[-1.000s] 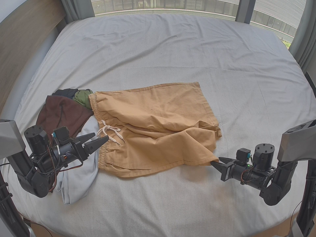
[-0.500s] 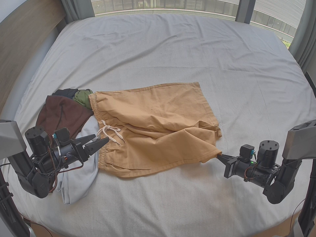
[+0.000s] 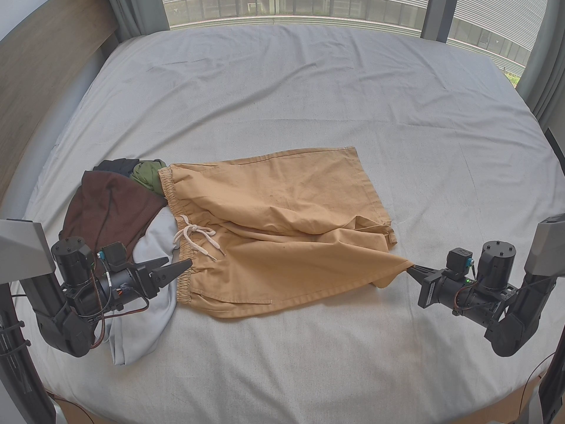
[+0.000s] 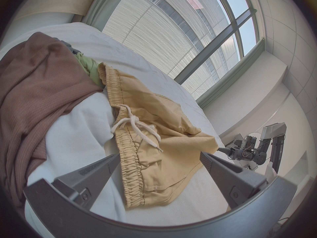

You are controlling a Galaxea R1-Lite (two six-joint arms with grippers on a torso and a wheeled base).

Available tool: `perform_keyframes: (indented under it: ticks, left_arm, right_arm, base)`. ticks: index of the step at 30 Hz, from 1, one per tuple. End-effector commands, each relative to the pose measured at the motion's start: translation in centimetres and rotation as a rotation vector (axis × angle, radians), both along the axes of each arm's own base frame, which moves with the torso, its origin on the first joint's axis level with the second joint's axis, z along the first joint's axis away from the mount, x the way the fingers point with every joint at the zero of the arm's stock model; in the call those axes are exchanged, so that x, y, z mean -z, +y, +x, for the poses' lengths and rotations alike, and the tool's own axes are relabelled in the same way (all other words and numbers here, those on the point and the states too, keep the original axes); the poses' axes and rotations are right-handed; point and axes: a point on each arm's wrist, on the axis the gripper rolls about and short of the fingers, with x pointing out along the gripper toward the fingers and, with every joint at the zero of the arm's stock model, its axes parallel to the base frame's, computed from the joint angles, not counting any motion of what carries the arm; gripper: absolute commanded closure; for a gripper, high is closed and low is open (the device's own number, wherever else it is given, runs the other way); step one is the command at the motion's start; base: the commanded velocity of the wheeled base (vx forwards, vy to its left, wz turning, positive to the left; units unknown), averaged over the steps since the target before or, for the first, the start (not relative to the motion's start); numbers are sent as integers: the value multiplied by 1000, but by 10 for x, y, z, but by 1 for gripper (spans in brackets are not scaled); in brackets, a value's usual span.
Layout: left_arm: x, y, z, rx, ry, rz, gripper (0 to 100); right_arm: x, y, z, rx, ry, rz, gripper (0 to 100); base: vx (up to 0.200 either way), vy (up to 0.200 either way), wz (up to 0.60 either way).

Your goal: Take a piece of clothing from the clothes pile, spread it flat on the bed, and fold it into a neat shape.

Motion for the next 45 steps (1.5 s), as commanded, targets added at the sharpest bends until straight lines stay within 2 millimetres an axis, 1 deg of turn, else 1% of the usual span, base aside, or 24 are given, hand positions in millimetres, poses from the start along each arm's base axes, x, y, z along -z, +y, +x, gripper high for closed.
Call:
perform_keyframes:
  ticks: [1,5,6,8,11,12,15,17,22,25,27,29,32,33,34,36,39,42,45]
  left_arm:
    - [10,1,0,-1,39,0,0]
    - [17,1,0,-1,64,1,0]
    - [18,1,-1,-1,68,1,0]
    - [20,1,0,-4,76,2,0]
    - [20,2,0,-4,76,1,0]
    - [19,2,0,-7,73,1,0]
    - [19,2,0,-7,71,1,0]
    - [20,2,0,-7,77,1,0]
    - [22,2,-1,-7,82,1,0]
    - [23,2,-3,-7,95,0,0]
    - [26,2,-5,-7,115,-3,0]
    - [29,2,-6,-8,132,-8,0]
    - [33,1,-7,-7,159,-19,0]
    - [33,1,-7,-7,159,-19,0]
    - [36,0,-8,-7,175,-23,0]
    - [37,0,-8,-4,184,-24,0]
    - [42,-1,-8,-1,201,-24,0]
    - [48,-3,-8,6,222,-23,0]
    - [52,-4,-8,7,236,-23,0]
  right_arm:
    - [0,2,0,-6,-1,2,100]
    - [1,2,-1,-7,4,-1,100]
    - [1,2,-2,-6,7,0,0]
    - [1,1,-2,-2,13,6,0]
    - [1,-4,-3,21,24,15,0]
    - [1,-11,-2,47,25,18,0]
    - [-1,-21,0,87,15,21,0]
    - [-5,-30,1,117,0,24,0]
    - [-20,-33,-1,119,-58,39,0]
    - [-34,-27,-4,76,-113,61,0]
    - [-45,-15,-8,7,-155,81,0]
    - [-47,-9,-9,-22,-167,88,0]
    - [-53,6,-5,-63,-192,127,0]
    - [-53,6,-5,-63,-192,127,0]
    - [-58,15,0,-84,-212,154,0]
    - [-54,21,8,-94,-212,160,0]
    - [-50,25,18,-98,-222,165,0]
    - [-44,26,21,-99,-208,168,0]
    - [-44,26,22,-96,-204,179,0]
  base:
    - [0,0,0]
    - [0,0,0]
    - [0,0,0]
    - [0,0,0]
    - [0,0,0]
    - [0,0,0]
    - [0,0,0]
    - [0,0,0]
    - [0,0,0]
    - [0,0,0]
    - [0,0,0]
    - [0,0,0]
    - [0,0,0]
    - [0,0,0]
    - [0,0,0]
    - [0,0,0]
    - [0,0,0]
    - [0,0,0]
    - [0,0,0]
